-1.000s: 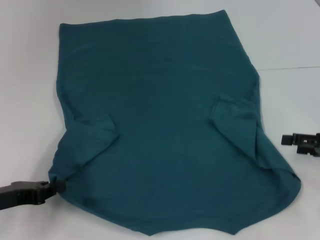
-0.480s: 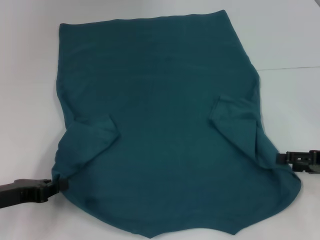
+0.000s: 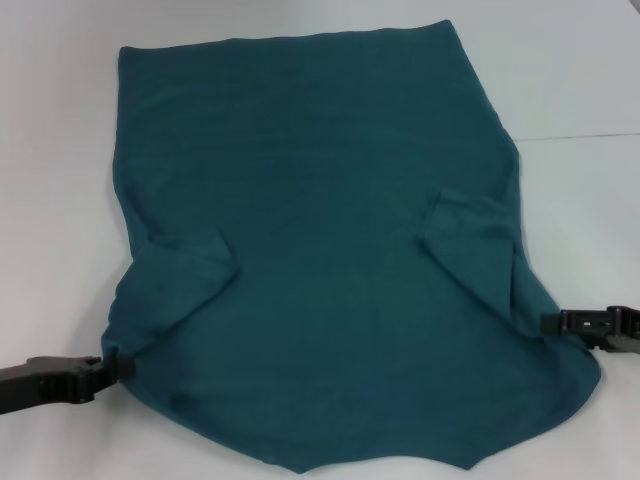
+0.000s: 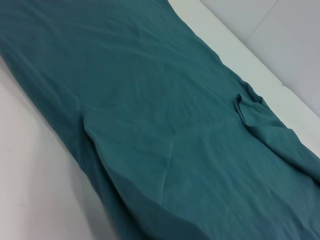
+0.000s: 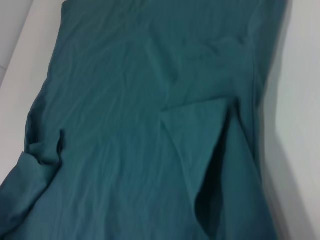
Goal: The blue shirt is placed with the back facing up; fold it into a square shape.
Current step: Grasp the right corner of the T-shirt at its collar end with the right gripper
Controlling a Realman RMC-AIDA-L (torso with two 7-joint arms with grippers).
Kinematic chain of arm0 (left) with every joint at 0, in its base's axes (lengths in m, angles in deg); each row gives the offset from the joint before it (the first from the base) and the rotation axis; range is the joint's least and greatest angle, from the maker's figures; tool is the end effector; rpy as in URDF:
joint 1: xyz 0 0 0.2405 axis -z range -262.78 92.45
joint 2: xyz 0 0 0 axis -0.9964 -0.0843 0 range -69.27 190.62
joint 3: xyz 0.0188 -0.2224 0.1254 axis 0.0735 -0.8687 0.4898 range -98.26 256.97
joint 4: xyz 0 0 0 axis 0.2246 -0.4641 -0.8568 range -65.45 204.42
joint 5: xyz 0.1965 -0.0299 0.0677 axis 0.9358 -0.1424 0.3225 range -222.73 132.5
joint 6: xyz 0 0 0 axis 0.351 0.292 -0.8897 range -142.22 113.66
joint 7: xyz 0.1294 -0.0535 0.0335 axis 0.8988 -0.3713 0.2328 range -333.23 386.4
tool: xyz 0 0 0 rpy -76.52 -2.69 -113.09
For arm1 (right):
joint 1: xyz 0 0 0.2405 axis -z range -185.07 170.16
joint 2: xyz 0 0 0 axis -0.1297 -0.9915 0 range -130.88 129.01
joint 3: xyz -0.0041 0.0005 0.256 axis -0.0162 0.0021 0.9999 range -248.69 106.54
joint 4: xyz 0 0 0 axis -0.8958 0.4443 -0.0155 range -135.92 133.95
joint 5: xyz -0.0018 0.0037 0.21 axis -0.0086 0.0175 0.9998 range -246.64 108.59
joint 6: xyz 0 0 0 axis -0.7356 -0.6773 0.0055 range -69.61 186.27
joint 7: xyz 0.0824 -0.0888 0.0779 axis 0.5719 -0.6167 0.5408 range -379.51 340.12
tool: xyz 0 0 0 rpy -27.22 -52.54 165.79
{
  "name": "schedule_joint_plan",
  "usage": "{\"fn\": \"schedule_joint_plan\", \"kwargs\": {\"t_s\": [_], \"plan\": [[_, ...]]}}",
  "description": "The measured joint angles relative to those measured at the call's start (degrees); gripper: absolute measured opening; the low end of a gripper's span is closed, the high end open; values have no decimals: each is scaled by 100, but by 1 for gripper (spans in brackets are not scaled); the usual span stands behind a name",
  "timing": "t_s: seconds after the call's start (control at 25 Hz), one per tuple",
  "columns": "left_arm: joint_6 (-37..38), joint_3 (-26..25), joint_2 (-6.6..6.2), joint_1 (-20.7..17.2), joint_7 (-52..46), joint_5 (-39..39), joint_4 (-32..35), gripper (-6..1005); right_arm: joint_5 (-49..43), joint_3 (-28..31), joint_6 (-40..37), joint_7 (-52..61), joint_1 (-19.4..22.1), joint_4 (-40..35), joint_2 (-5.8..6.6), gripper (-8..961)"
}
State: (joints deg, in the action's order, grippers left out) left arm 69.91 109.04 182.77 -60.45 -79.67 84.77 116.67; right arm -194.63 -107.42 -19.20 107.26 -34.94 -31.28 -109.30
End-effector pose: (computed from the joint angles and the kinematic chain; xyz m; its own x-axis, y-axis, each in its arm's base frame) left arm -0.3218 0.3090 0.0167 0.4857 0.7355 0.4724 0.8654 -0.4806 -0.1416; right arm 0.3617 0.3260 0.0558 0.1193 -0.8807 -0.4584 -0.9928 -0.1103 -0.0464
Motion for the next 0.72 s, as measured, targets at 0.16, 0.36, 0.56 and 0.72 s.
{"fn": "schedule_joint_plan", "kwargs": {"t_s": [0.16, 0.36, 0.56, 0.72], "plan": [[-4, -4, -1, 16, 0, 0, 0, 18, -114, 4, -102, 2, 39, 60, 6, 867], [7, -7, 4, 48, 0, 0, 0, 17, -254, 38, -257, 2, 40, 79, 9, 866], [9, -6, 14, 85, 0, 0, 0, 17, -262, 89, -551, -24, 43, 60, 9, 865], [10, 5, 17, 123, 0, 0, 1, 16, -260, 263, -660, -21, 42, 46, 16, 866]]}}
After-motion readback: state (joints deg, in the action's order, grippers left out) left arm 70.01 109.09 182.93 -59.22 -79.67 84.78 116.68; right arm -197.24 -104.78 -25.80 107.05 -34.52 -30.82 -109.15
